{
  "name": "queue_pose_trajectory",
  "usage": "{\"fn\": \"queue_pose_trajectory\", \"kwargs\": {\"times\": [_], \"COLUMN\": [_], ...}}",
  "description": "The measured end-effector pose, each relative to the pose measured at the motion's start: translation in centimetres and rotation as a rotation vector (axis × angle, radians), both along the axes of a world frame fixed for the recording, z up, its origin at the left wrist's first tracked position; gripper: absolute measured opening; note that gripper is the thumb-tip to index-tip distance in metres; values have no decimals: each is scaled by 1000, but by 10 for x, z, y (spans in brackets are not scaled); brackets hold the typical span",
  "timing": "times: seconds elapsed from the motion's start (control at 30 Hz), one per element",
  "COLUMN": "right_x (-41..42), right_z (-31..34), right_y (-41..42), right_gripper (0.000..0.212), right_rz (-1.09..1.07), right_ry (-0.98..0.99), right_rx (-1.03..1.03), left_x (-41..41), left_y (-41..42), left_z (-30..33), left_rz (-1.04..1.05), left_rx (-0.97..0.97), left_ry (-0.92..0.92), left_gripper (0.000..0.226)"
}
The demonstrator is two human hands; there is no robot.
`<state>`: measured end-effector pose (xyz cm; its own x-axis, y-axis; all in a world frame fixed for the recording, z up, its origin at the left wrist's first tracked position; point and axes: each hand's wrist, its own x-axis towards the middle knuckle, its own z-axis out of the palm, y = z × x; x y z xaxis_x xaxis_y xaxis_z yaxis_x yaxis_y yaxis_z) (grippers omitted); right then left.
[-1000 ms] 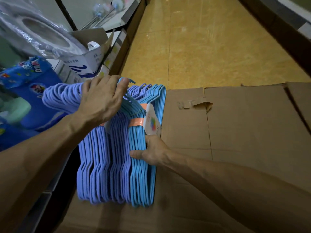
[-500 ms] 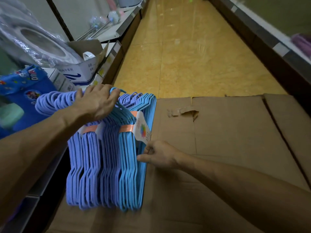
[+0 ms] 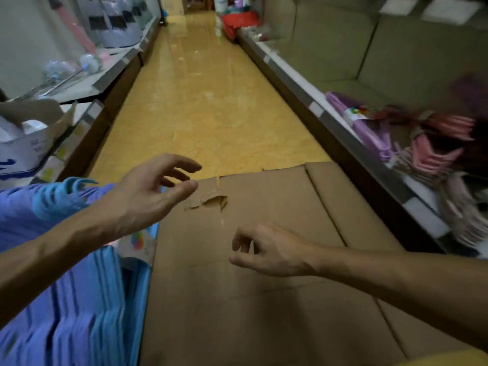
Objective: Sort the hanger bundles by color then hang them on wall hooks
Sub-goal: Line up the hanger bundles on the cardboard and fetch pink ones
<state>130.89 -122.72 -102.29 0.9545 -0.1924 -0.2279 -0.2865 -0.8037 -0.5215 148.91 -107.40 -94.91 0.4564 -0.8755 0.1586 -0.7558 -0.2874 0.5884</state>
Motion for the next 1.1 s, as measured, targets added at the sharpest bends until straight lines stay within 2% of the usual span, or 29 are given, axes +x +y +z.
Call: {"fn": "queue_pose_trajectory", "kwargs": {"times": [0.2, 0.3, 0.33, 0.43, 0.53, 0.67, 0.83, 1.1], "right_x": [-86, -123, -133, -161, -186, -218, -266, -362], "right_z": [21, 33, 37, 48, 53, 58, 73, 76], "right_y": [-50, -69, -75, -90, -104, -116, -124, -132], "right_gripper": [31, 29, 28, 22, 17, 18, 15, 28], "right_rz": [-100, -174, -197, -274, -369, -499, -638, -1001], "right_ry": [38, 24, 9, -62, -154, -184, -160, -76], "right_rx": [-170, -157, -153, -171, -181, -210, -281, -398], "left_x": [-53, -81, -91, -120, -154, -191, -214, -275], "left_y": [-69, -108, -122, -164, -195, -217, -232, -253], "left_z": [27, 47, 54, 74, 86, 78, 59, 45], "left_rz": [-137, -225, -255, -320, -350, -345, -415, -591], "left_rx": [-191, -199, -193, -199, -245, -330, -336, -237], "left_ry": [246, 263, 264, 285, 321, 509, 644, 688], "left_gripper": [30, 51, 51, 26, 18, 18, 16, 17]}}
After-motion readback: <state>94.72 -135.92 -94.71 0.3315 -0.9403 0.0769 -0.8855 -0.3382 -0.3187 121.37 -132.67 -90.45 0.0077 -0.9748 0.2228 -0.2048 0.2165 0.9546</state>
